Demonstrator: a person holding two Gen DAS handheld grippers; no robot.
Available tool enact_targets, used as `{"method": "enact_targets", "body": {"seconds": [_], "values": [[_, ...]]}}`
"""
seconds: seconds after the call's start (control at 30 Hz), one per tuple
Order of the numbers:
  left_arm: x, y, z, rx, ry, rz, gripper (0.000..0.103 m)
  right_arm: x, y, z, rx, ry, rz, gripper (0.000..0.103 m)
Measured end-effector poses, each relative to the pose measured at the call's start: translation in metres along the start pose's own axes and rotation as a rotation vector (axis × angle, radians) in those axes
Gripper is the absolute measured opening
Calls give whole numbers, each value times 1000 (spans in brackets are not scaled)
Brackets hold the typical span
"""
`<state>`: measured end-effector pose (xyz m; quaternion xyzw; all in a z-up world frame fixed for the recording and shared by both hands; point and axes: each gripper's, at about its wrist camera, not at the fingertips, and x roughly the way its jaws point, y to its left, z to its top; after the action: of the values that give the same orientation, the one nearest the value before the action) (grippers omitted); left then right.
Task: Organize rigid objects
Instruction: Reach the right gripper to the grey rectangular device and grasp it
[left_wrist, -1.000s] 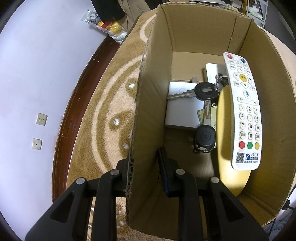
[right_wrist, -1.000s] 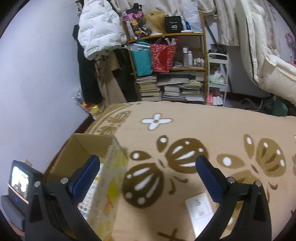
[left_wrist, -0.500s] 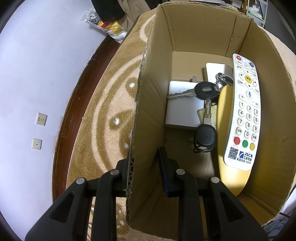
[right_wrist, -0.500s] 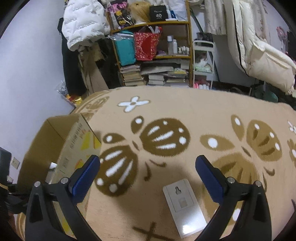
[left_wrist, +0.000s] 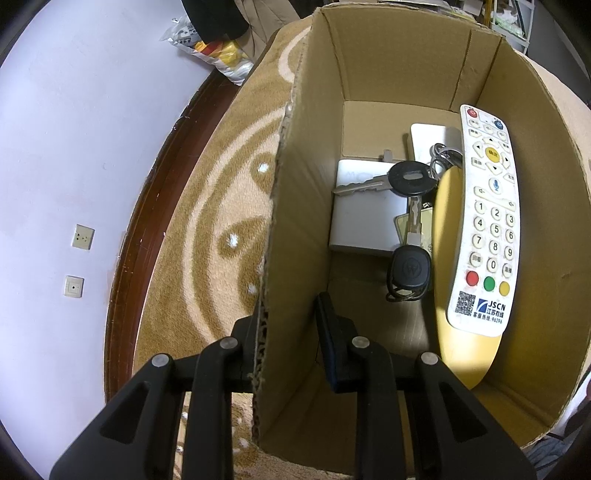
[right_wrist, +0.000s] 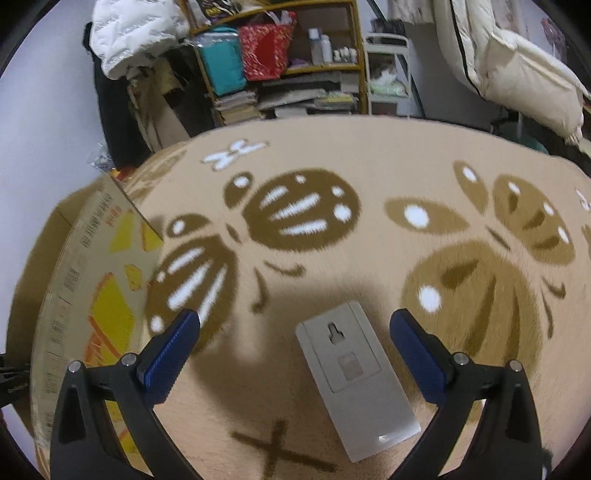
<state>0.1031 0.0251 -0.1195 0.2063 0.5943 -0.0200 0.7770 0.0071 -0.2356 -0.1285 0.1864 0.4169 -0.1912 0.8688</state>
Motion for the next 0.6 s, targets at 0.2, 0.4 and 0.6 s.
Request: {"method": "enact_targets", "body": {"seconds": [0.2, 0.4, 0.6], "values": [[0, 0, 1, 0, 1, 1, 24, 16, -7, -9, 8, 73, -29, 99], [0, 0, 1, -1, 1, 0, 24, 26, -9, -17, -8, 131, -74, 96], [0, 0, 1, 0, 1, 2, 24, 25, -14, -21, 3, 143, -88, 88]]}}
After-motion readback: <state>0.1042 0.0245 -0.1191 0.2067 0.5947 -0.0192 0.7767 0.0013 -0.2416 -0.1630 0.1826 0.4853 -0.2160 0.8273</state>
